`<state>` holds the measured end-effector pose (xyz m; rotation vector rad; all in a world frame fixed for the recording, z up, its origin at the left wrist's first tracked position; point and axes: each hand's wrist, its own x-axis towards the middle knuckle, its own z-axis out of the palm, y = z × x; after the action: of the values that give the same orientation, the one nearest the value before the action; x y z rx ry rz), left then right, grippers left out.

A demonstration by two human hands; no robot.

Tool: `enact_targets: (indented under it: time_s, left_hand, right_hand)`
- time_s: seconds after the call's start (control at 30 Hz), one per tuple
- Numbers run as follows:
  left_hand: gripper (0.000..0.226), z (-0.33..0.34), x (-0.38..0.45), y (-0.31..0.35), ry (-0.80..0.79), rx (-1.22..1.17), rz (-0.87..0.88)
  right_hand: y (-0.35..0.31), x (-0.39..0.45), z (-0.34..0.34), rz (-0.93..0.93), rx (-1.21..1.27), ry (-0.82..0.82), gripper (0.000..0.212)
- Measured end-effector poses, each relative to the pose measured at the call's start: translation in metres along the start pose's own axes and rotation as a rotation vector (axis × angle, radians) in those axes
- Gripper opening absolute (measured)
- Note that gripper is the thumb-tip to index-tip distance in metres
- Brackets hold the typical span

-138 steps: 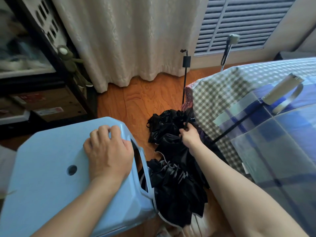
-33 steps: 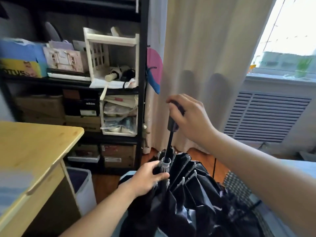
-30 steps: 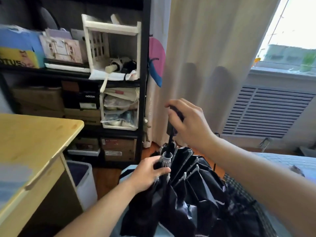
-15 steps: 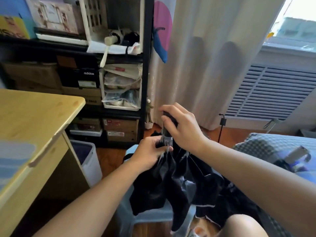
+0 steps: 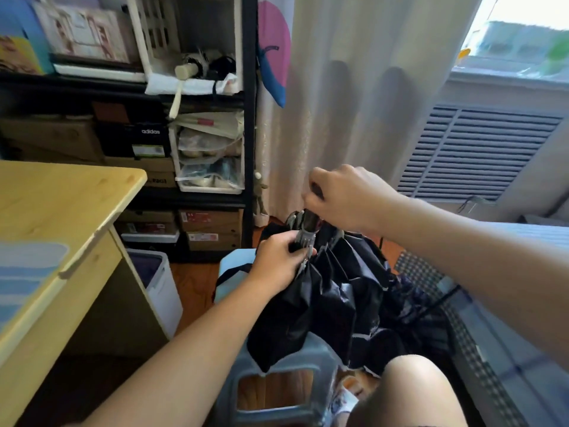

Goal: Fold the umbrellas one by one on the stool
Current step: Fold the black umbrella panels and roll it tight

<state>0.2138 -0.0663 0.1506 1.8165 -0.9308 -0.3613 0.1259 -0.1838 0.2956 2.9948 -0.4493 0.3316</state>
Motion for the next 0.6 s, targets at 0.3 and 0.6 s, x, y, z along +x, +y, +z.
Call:
enact_targets:
  time_s: [0.3,0.6]
  left_hand:
    - [0.028,-0.043,-0.021,0.075,0.21,0.009,0.238]
    - [0.017,-0.136,-0.032,0.059,0.207,-0.2,-0.167]
  right_hand:
    - [0.068,-0.027,-0.047,0.453,0.444,0.063,0.033]
    - [0.117,-0.061,-0.009,0.556,1.387,0.078,0.019]
